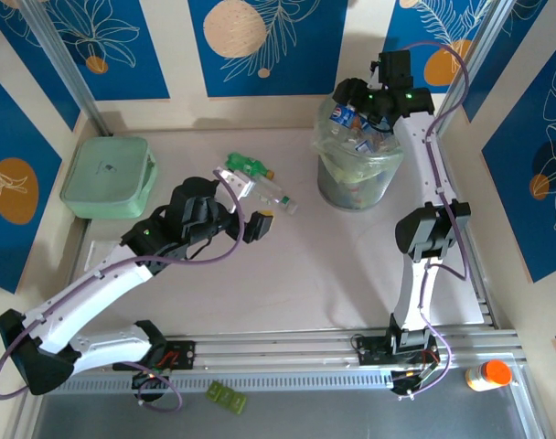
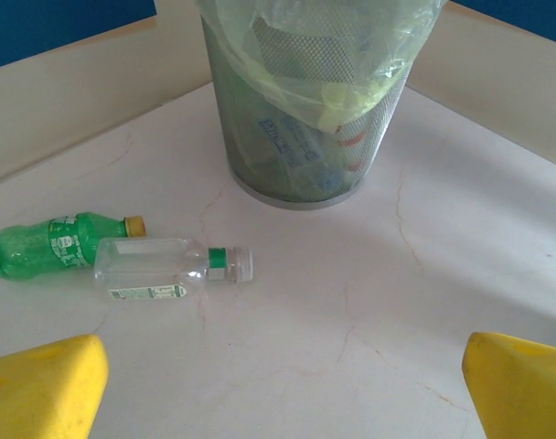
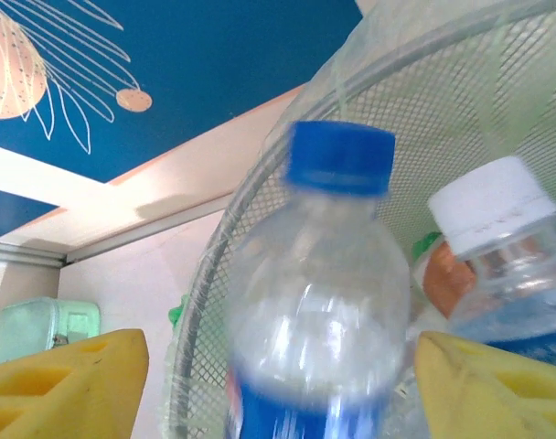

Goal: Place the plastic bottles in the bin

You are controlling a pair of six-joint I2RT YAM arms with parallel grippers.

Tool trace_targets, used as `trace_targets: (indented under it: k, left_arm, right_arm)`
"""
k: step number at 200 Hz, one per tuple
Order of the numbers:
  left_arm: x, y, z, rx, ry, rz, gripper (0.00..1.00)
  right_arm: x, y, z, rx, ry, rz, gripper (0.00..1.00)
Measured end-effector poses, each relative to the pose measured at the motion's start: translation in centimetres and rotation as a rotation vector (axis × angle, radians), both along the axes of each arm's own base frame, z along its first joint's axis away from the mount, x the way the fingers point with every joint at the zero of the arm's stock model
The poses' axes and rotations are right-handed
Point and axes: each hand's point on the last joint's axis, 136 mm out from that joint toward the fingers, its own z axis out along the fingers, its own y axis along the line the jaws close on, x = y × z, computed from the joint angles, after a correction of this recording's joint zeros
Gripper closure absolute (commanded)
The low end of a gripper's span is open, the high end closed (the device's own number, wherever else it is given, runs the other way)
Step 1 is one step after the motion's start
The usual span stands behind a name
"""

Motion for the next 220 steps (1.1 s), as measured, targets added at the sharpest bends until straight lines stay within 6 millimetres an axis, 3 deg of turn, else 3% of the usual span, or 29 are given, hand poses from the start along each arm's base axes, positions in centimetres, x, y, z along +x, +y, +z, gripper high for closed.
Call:
trace_targets:
  k: [49, 82, 125, 151, 187, 220]
  left_arm:
    - [0.7, 0.8, 0.0, 0.000, 0.000, 0.055, 0.00]
    - [1.5, 1.6, -0.1, -0.009, 0.009, 0.104, 0.01]
    - [4.5, 3.3, -1.6, -0.042, 0.151, 0.284, 0.01]
    - [6.4, 4.3, -2.1, -0.105, 0.270, 0.454, 0.01]
    - [9.5, 5.2, -3.8, -0.225, 0.475, 0.698, 0.01]
    - [12.8, 4.8, -8.2, -0.287, 0.683, 0.910, 0.01]
  right_arm:
    - [-2.8, -1.5, 4.8, -0.067, -0.099, -0.018, 0.34]
    - [-5.5, -0.4, 7.0, -0.100, -0.151, 0.031, 0.41]
    - [-11.1, 4.6, 4.4, -0.153, -0.126, 0.185, 0.40]
    - [-14.9, 6.4, 2.4, -0.220, -0.126, 0.250, 0.40]
    - [-19.8, 5.4, 1.1, -0.254, -0.157, 0.255, 0.38]
    - [-23.0, 3.4, 0.7, -0.256, -0.194, 0.220, 0.36]
